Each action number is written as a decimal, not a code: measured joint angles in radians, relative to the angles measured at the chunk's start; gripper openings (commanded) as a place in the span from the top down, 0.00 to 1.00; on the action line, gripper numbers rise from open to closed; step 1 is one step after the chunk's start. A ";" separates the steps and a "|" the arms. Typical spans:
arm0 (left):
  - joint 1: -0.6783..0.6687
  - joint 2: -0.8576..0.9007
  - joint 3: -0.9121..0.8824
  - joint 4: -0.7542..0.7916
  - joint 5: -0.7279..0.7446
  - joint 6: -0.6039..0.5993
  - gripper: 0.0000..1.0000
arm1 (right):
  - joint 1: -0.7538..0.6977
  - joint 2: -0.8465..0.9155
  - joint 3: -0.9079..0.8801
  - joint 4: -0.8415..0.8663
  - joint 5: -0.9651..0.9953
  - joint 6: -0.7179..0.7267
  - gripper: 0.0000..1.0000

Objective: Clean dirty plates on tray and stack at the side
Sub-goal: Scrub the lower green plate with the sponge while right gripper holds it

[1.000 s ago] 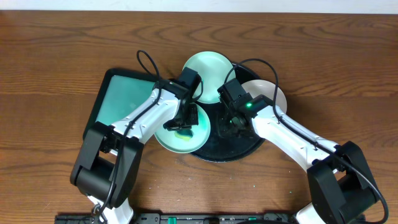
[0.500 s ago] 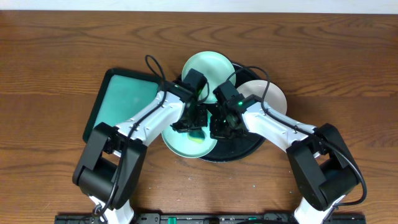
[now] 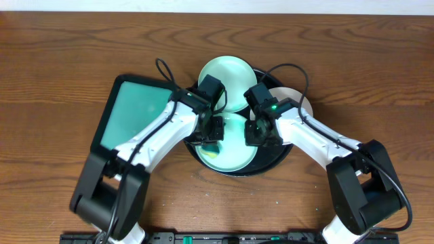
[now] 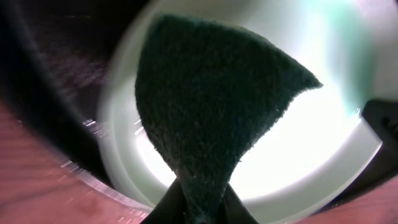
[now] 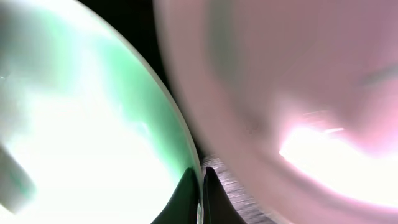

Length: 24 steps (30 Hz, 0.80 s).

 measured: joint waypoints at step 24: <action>-0.094 0.180 0.003 0.236 0.257 -0.075 0.92 | 0.007 0.000 -0.010 -0.010 0.079 -0.021 0.99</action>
